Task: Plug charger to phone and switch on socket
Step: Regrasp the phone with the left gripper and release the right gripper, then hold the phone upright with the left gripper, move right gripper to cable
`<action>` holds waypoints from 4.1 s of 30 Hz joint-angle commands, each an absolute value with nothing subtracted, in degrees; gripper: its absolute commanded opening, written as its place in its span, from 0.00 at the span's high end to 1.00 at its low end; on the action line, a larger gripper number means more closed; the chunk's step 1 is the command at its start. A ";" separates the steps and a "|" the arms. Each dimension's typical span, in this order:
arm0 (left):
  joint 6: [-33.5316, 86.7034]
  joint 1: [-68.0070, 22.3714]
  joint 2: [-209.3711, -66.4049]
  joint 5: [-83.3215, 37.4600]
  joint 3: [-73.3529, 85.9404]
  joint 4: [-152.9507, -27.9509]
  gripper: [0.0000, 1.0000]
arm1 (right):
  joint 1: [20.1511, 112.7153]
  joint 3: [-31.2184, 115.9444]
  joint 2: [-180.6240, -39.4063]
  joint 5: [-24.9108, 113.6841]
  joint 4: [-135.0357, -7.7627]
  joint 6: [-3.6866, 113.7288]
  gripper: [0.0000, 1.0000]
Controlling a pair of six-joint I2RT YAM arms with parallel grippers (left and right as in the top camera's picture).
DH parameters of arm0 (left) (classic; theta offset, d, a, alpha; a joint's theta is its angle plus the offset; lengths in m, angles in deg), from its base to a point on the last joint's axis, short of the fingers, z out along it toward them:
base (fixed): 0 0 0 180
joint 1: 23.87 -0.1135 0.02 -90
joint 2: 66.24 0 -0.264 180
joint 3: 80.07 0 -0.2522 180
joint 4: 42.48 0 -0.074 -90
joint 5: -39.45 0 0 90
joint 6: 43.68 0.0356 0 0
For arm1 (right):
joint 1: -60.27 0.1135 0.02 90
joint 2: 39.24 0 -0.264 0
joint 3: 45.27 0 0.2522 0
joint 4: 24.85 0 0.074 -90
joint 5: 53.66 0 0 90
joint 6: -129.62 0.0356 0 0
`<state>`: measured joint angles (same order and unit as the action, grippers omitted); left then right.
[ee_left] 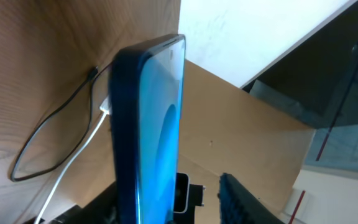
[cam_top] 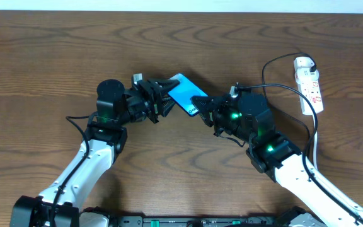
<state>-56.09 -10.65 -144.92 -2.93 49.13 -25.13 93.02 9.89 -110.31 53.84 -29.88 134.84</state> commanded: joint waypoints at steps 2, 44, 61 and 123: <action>-58.27 -9.95 -144.85 -2.63 48.57 -23.93 0.66 | 94.57 10.31 -109.74 54.21 -30.23 136.70 0.99; -47.06 -8.69 -144.85 -5.73 48.57 -22.60 0.92 | 99.49 10.31 -115.27 47.81 -32.94 131.63 0.75; -21.82 -8.67 -144.87 -8.72 48.57 -41.59 0.93 | 93.85 10.31 -115.21 26.80 -43.06 75.59 0.34; -2.78 -3.81 -155.71 6.05 38.84 -39.93 0.92 | 75.30 39.31 -124.19 23.11 -92.76 77.71 0.26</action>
<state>-4.16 -3.88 -156.04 4.17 40.17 -40.41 76.94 34.40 -119.34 21.88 -90.34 76.07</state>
